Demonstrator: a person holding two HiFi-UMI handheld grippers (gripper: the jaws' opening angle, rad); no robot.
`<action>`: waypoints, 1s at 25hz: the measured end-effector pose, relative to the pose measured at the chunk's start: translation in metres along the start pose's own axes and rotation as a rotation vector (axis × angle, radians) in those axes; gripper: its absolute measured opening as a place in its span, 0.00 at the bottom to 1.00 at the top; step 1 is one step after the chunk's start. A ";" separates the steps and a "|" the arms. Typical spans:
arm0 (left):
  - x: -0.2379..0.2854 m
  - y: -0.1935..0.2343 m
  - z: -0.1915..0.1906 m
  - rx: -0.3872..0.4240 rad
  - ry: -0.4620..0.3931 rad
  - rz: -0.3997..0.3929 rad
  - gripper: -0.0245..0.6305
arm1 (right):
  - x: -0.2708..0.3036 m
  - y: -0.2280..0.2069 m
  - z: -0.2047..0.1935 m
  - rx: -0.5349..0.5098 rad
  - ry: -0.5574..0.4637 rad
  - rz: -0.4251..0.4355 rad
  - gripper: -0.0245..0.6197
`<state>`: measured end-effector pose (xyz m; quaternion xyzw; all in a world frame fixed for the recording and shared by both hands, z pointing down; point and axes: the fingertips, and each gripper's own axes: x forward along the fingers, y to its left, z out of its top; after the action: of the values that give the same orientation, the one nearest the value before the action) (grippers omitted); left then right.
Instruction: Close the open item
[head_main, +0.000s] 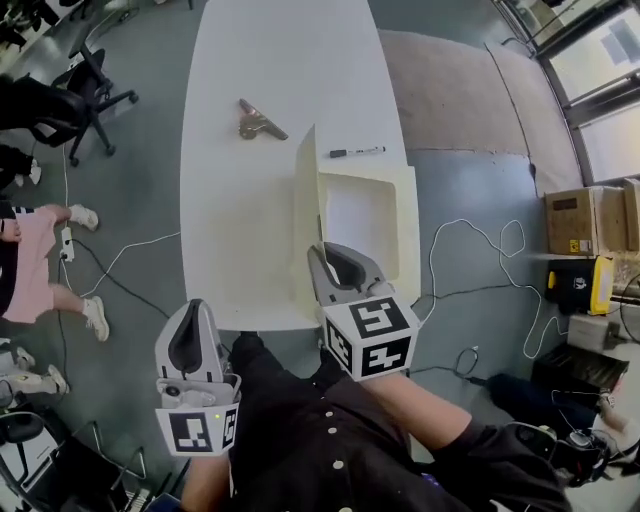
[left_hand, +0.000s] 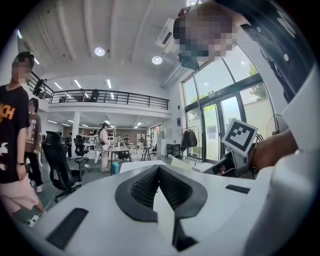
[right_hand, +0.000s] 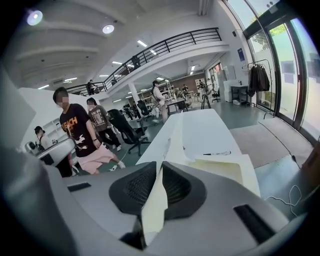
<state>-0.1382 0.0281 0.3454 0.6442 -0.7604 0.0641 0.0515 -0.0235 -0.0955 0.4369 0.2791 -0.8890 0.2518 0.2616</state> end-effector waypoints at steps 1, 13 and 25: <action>0.003 -0.005 0.002 0.007 -0.002 -0.014 0.06 | -0.006 -0.009 -0.001 0.003 -0.006 -0.002 0.13; 0.042 -0.060 -0.003 0.037 0.038 -0.165 0.06 | -0.041 -0.120 -0.043 0.226 -0.043 0.026 0.13; 0.063 -0.101 -0.021 0.072 0.112 -0.271 0.06 | -0.035 -0.214 -0.101 0.258 0.010 -0.137 0.14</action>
<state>-0.0490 -0.0457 0.3792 0.7380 -0.6594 0.1196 0.0787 0.1690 -0.1763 0.5549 0.3691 -0.8267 0.3471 0.2446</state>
